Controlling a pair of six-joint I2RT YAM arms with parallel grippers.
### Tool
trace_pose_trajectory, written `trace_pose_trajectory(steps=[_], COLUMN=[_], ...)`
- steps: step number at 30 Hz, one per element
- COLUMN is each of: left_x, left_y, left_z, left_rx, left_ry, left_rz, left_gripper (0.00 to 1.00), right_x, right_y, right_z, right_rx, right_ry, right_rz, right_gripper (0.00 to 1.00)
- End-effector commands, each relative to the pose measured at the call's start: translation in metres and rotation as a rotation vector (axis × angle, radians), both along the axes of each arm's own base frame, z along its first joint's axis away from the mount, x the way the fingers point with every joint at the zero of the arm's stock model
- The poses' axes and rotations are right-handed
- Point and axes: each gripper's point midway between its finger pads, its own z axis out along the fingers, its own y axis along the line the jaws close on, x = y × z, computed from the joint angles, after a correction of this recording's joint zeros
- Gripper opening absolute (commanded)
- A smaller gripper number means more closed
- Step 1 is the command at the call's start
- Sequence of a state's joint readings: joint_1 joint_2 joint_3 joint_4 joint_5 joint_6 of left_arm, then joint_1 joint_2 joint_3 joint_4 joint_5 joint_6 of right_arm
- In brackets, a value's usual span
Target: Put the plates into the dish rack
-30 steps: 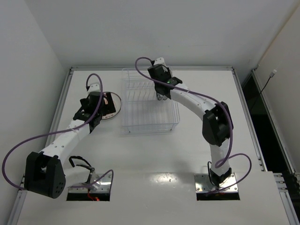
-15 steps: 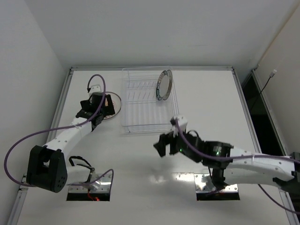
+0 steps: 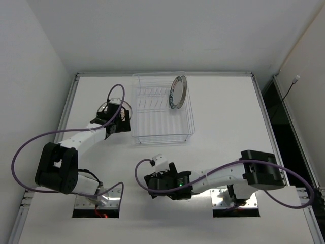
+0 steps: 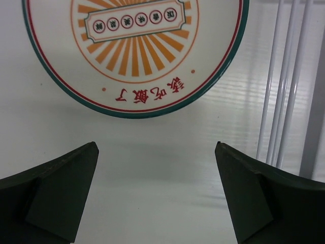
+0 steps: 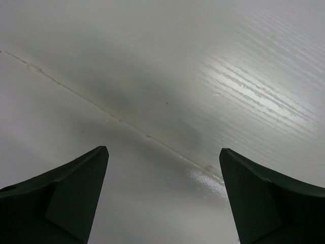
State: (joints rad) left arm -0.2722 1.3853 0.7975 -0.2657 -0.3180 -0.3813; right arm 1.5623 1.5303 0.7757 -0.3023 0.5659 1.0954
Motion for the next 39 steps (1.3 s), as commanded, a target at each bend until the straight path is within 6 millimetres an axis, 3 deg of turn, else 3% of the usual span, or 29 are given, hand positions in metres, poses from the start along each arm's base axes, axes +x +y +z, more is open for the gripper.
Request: trace_pose_trajectory(steps=[1,5,8,9,11,13,14,15,16,17,19,25,31,32,34,35,39], left_x=[0.009,0.005,0.009,0.006,0.01,-0.001,0.003,0.0,-0.018,-0.014,-0.027,-0.016,-0.005,-0.008,0.002,0.002,0.014], left_y=[-0.015,-0.009,0.007,0.021,0.027,0.041,0.047,0.053,0.062,0.067,0.074,0.075,0.081,0.079,0.076,0.076,0.073], left_z=[0.012,-0.001,0.01,0.009,0.023,0.008,0.013,0.005,-0.018,-0.016,-0.043,-0.058,-0.051,-0.06,-0.058,-0.067,-0.075], left_rx=[-0.026,-0.014,-0.007,-0.022,-0.148,-0.388,-0.478,-0.578,-0.669,-0.716,-0.818,-1.017,-1.044,-1.047,-1.041,-1.032,-0.989], left_ry=[-0.021,0.018,-0.039,-0.045,-0.117,-0.109,-0.166,-0.169,-0.132,-0.183,-0.147,-0.125,-0.192,-0.165,-0.161,-0.133,-0.095], left_rz=[-0.087,-0.026,0.132,0.192,0.241,0.333,0.362,0.428,0.483,0.492,0.587,0.613,0.6,0.616,0.596,0.617,0.612], left_gripper=[1.0,1.0,1.0,1.0,1.0,1.0,1.0,1.0,1.0,1.0,1.0,1.0,1.0,1.0,0.95,0.93,0.74], right_x=[-0.008,-0.007,-0.005,-0.005,-0.005,-0.002,-0.002,-0.002,-0.002,0.0,0.0,0.003,0.004,0.004,0.006,0.006,0.009], right_y=[-0.008,-0.015,-0.028,-0.037,-0.042,-0.055,-0.059,-0.068,-0.069,-0.073,-0.082,-0.1,-0.103,-0.101,-0.105,-0.103,-0.104], right_z=[-0.001,0.004,0.008,0.002,0.009,0.002,0.008,0.001,0.003,0.003,0.001,-0.006,-0.007,-0.006,-0.009,-0.008,-0.009], right_rx=[-0.096,-0.089,-0.032,-0.024,0.055,0.093,0.134,0.139,0.169,0.19,0.232,0.322,0.356,0.367,0.357,0.365,0.365], right_ry=[-0.063,-0.098,-0.085,-0.08,-0.058,-0.038,-0.026,-0.02,-0.012,-0.009,0.006,0.034,0.044,0.046,0.042,0.044,0.048], right_rz=[0.014,-0.016,-0.055,-0.065,-0.095,-0.137,-0.15,-0.159,-0.167,-0.188,-0.205,-0.251,-0.276,-0.276,-0.285,-0.285,-0.302], right_gripper=[0.89,0.9,0.9,0.91,0.91,0.92,0.92,0.92,0.92,0.92,0.92,0.92,0.92,0.92,0.94,0.94,0.94])
